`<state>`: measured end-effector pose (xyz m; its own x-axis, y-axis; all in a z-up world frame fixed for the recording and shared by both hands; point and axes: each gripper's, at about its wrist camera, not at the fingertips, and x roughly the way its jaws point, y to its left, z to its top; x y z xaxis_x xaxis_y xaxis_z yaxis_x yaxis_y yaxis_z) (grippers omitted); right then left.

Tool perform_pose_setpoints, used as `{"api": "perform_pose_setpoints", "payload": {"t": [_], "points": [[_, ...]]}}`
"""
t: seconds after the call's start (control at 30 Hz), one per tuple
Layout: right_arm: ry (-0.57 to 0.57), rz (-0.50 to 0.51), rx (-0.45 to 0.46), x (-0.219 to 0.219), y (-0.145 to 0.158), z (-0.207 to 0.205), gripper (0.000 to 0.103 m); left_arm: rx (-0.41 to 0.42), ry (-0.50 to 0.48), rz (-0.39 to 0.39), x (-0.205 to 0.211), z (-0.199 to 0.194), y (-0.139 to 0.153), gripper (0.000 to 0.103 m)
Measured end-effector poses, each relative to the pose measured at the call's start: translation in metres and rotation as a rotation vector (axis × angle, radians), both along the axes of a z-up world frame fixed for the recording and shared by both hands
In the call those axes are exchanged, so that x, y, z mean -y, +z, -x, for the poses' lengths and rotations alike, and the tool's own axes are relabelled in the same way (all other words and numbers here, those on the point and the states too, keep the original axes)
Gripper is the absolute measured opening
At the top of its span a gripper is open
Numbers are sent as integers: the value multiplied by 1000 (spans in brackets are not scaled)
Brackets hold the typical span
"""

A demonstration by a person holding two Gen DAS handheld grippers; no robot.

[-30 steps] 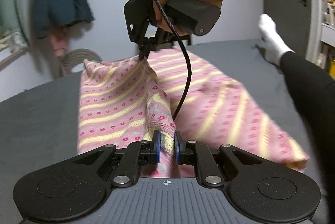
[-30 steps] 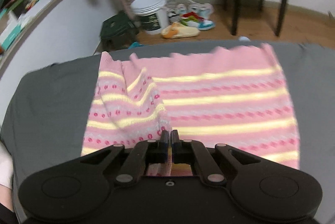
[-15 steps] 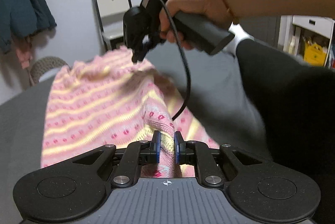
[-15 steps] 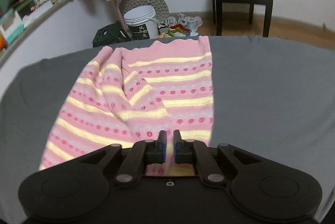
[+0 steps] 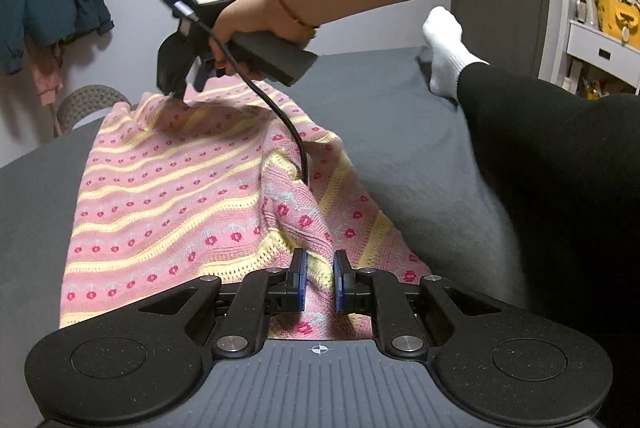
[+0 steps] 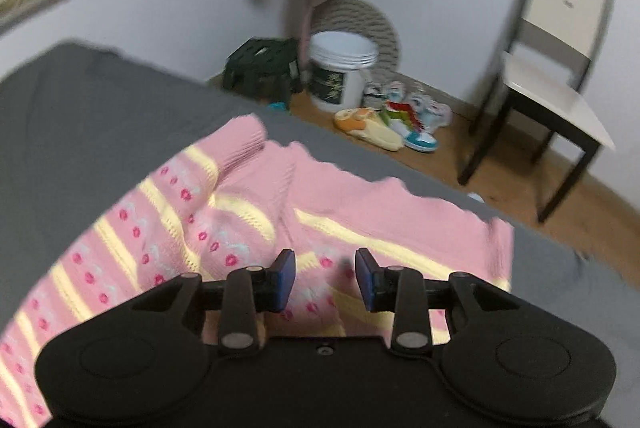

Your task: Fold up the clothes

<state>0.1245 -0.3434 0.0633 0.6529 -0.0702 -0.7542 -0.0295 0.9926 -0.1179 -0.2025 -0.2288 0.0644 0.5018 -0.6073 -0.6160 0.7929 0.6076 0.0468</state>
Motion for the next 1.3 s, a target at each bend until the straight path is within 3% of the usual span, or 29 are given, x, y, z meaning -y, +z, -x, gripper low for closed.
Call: {"api": "perform_pose_setpoints", "payload": {"t": [0.03, 0.1, 0.17, 0.27, 0.43, 0.53, 0.67, 0.8, 0.97, 1.13, 1.3], "points": [[15, 3, -11, -2, -4, -4, 31, -3, 1, 2, 0, 0, 0, 13], [38, -13, -29, -5, -10, -8, 10, -7, 2, 7, 1, 0, -1, 13], [49, -11, -4, -6, -9, -7, 6, -9, 2, 12, 0, 1, -1, 13], [34, -7, 70, 0, 3, 4, 5, -14, 3, 25, -3, 1, 0, 13], [-99, 18, 299, 35, 36, 42, 5, -23, 17, 63, -10, 0, 5, 13], [-213, -85, 244, 72, 32, 44, 5, -31, 19, 63, -6, -3, 4, 13], [-310, -148, 173, 97, 8, 46, 5, -36, 25, 66, -1, -5, 4, 13], [-297, -187, 242, 96, 13, 48, 5, -26, 10, 91, 3, -3, 12, 13], [-291, -263, 398, 109, 30, 47, 5, -12, -9, 123, 8, -1, 22, 13], [-427, -249, 199, 130, -2, 36, 5, -15, -18, 130, 12, 0, 24, 13], [-428, -280, 192, 133, -10, 41, 6, -23, -12, 96, 9, 2, 15, 13]]}}
